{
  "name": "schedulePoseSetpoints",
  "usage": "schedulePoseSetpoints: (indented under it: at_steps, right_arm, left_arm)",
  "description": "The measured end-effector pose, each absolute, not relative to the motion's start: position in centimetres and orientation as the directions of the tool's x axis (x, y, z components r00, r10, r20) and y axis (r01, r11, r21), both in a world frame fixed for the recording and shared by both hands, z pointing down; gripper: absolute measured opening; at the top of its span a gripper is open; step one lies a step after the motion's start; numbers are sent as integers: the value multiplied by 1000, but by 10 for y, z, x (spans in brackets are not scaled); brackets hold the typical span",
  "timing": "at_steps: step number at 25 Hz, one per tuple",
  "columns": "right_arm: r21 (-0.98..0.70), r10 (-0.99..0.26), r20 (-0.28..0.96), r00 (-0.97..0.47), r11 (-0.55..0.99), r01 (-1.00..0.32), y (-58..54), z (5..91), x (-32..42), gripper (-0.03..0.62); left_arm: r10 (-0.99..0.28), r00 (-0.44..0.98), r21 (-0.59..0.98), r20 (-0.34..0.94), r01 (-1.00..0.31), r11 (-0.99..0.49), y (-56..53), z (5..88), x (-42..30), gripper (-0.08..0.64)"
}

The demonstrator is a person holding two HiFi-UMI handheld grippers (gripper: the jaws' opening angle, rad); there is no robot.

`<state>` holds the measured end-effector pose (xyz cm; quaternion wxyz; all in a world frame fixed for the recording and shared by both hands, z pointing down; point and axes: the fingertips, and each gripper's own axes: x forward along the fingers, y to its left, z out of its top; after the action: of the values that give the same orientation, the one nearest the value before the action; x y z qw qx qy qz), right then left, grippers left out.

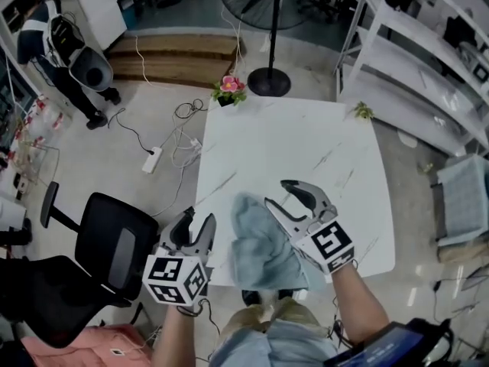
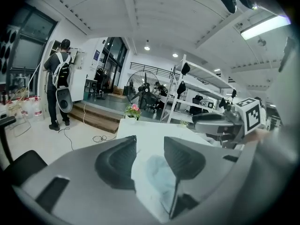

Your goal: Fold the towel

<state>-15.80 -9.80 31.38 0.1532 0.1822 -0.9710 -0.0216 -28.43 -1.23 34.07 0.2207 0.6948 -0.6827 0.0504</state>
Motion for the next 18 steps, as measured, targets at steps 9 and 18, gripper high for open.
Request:
schedulePoseSetpoints:
  at_steps: [9, 18]
  right_arm:
    - [-60, -84, 487, -869, 990, -129, -101, 424, -209, 207]
    - [-245, 191, 590, -784, 968, 52, -92, 493, -227, 236]
  left_arm:
    - [-834, 175, 394, 523, -918, 54, -16, 445, -241, 196]
    - [-729, 324, 492, 603, -870, 21, 0, 502, -201, 215]
